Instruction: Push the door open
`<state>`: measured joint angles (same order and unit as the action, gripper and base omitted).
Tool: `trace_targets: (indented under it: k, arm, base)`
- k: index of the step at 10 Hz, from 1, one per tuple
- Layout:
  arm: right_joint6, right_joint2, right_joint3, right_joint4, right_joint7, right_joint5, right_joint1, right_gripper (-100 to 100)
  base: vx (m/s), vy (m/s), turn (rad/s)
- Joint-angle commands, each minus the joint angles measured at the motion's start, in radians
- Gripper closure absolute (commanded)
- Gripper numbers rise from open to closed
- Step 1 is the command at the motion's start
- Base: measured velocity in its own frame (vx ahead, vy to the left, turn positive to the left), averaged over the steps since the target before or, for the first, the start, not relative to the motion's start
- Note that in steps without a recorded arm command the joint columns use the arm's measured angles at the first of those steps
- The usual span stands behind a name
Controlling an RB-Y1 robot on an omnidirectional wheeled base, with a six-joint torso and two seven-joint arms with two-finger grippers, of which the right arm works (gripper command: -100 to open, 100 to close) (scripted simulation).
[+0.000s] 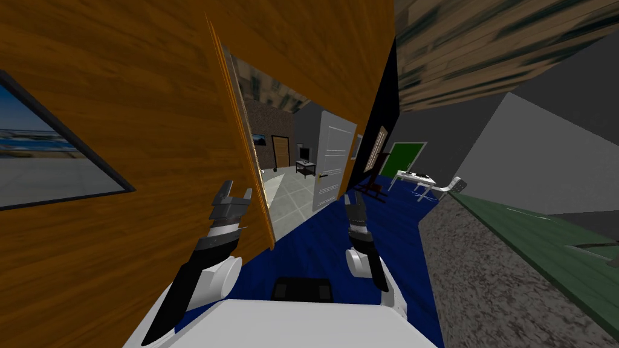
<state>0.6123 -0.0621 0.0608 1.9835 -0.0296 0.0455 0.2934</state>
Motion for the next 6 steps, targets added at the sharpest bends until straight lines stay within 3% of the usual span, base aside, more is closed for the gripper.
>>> trace_targets:
  k: [1,6]
  arm:
    - [-0.003,-0.002,0.006,-0.036,-0.011,-0.009,-0.021,-100]
    - [-0.01,-0.015,0.019,-0.16,-0.047,-0.034,-0.095,-100]
  base:
    - [0.089,-0.084,0.043]
    - [0.093,-0.089,0.04]
